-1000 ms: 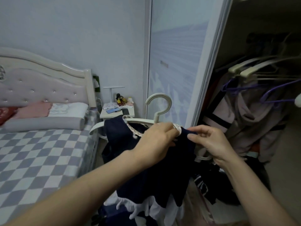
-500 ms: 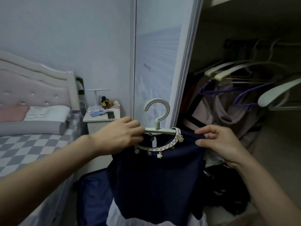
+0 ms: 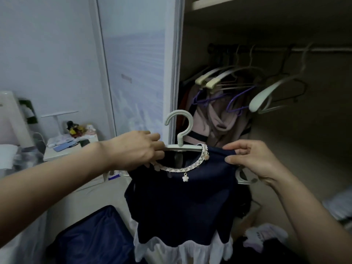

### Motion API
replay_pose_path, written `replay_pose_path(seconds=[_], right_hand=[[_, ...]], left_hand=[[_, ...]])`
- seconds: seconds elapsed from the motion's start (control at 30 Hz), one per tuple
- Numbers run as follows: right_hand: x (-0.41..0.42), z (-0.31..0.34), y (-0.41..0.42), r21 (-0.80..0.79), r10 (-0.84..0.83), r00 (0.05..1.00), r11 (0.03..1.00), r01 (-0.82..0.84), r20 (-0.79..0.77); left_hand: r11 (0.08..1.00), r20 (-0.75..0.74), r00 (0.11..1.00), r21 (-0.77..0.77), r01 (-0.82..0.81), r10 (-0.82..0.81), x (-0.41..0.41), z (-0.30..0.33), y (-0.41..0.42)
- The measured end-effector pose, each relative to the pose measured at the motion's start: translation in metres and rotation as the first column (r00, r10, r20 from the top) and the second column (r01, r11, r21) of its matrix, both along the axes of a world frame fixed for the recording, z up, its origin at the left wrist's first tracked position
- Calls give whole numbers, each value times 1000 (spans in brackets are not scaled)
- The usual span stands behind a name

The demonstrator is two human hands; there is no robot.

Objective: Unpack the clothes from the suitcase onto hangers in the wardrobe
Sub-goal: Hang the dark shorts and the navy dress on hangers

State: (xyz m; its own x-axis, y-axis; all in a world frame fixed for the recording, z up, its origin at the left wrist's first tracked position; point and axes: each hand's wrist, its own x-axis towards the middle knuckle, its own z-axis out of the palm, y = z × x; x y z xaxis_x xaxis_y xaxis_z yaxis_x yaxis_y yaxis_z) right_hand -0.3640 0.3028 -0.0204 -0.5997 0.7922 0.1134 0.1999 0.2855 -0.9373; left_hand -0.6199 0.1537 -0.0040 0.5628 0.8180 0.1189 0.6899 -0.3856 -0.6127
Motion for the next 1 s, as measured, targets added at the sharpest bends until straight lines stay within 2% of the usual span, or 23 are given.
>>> replay_pose_path(seconds=[0.07, 0.13, 0.17, 0.23, 0.27, 0.3, 0.37, 0.4, 0.43, 0.5, 0.57, 0.63, 0.73, 0.8, 0.87, 1.0], right_hand=[[9, 2, -8, -27, -34, 999, 999, 33, -34], [17, 3, -15, -29, -78, 995, 997, 76, -57], [22, 5, -18, -28, -100, 993, 995, 98, -64], [30, 10, -26, -17, -146, 987, 989, 145, -65], [32, 12, -28, -10, -166, 984, 986, 166, -68], [36, 14, -31, 3, -197, 978, 980, 197, -73], [44, 20, -36, 72, -258, 962, 962, 265, -92], [49, 23, -36, 171, -297, 952, 937, 305, -73], [57, 24, -36, 320, -354, 935, 887, 332, 10], [70, 22, -38, 536, -495, 841, 781, 320, 219], [85, 15, -39, 569, -542, 799, 755, 325, 262], [98, 11, -42, 543, -508, 841, 767, 341, 189], [112, 16, -55, 430, -345, 916, 873, 231, 207], [122, 17, -63, 335, -264, 952, 921, 201, 154], [127, 19, -72, 240, -311, 950, 925, 294, 35], [145, 21, -80, 273, -569, 822, 785, 556, -40]], left_hand=[[998, 18, 998, 3, 60, -60, -1, 4, 0], [997, 189, 979, 31, 73, -78, -1, 1, 1], [999, 326, 945, 44, 24, -37, 2, -2, 2], [983, 569, 808, -6, -183, 154, 2, -6, 12], [952, 620, 729, -112, -283, 290, 2, -6, 18], [934, 652, 673, -182, -309, 350, 5, -6, 24], [961, 746, 611, -152, -229, 264, 10, -5, 37], [980, 799, 572, -98, -174, 182, 13, -2, 42], [989, 850, 511, -73, -126, 128, 15, 0, 47], [996, 894, 439, -76, -57, 93, 18, 4, 55], [995, 900, 426, -99, 6, 87, 23, 3, 62], [994, 899, 431, -105, 34, 80, 28, 1, 69], [987, 889, 456, -101, 125, 33, 38, -1, 78], [983, 896, 443, -107, 150, 30, 48, -2, 89], [981, 920, 389, -113, 159, 43, 59, -2, 102], [981, 952, 304, -25, 190, -34, 95, 3, 132]])
